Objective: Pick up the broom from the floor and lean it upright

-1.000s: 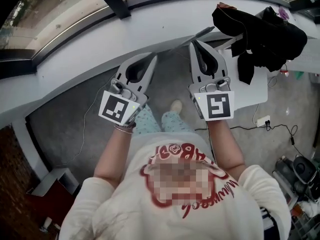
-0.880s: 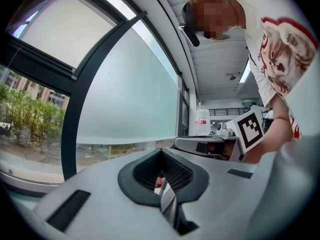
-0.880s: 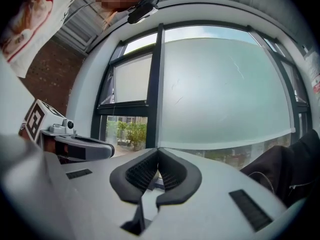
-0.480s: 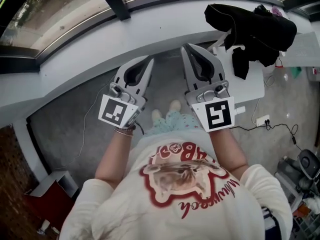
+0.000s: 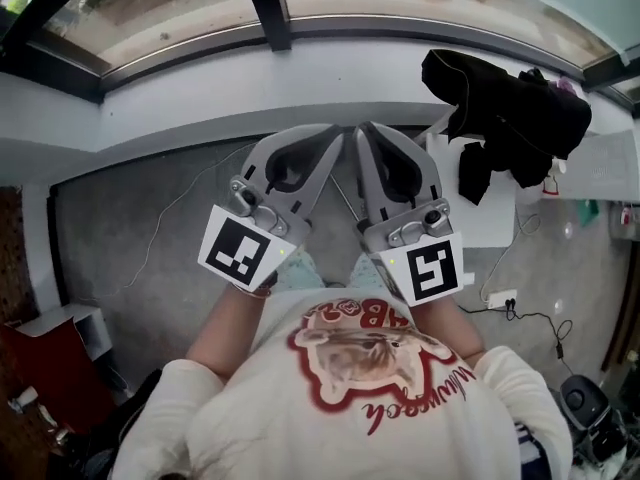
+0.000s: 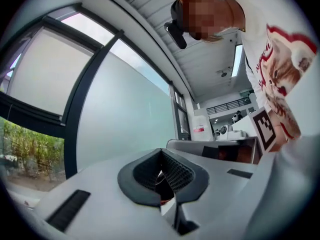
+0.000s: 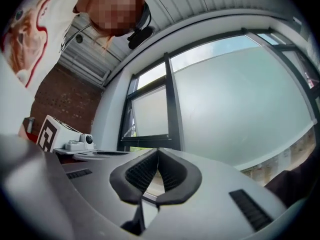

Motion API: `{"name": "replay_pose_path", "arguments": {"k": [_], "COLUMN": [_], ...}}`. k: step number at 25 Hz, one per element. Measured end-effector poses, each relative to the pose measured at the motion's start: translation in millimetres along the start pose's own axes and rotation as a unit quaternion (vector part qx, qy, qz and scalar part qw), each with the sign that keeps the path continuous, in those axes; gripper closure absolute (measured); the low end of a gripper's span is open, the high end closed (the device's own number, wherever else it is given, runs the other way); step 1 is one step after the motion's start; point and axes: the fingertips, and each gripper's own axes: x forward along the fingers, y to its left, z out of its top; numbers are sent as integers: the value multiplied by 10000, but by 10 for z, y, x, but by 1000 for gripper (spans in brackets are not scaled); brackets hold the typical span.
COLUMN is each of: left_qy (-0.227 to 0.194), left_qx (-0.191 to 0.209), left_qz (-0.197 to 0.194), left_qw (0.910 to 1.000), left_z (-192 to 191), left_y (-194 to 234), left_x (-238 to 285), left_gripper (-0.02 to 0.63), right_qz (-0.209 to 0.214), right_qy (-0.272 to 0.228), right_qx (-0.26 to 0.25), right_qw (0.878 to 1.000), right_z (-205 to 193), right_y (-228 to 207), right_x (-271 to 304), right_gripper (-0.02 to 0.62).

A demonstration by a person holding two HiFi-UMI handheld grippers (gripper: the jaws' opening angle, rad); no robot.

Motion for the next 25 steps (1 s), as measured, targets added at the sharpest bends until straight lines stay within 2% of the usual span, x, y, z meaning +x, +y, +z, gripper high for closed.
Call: {"name": "replay_pose_path", "arguments": {"k": [6, 10, 15, 18, 21, 25], "left_qy": [-261, -227, -281, -316, -212, -145], "left_qx": [78, 162, 247, 346, 370, 170], "left_qz": [957, 1429, 1653, 1644, 1626, 1663], "left_qw": [9950, 9893, 9855, 9853, 9858, 9858], "left_z": [78, 128, 345, 448, 440, 372], "left_y": [-489, -628, -839, -1135, -1509, -2000], "left_x": [167, 46, -330, -657, -1080, -1761], "left_gripper": [589, 589, 591, 589, 589, 589], "right_qz": [965, 1112, 1354, 1463, 1385, 1164], "right_qy": [56, 16, -218, -322, -301, -22], "right_qx": [-15, 60, 93, 74, 18, 56], "right_qw": [9953, 9938, 9905, 9887, 9899, 9932], "right_z": [87, 169, 355, 476, 563, 580], "right_y": [-185, -267, 38, 341, 688, 1239], "right_x": [-431, -567, -841, -1158, -1553, -2154], "right_gripper": [571, 571, 571, 571, 571, 571]}}
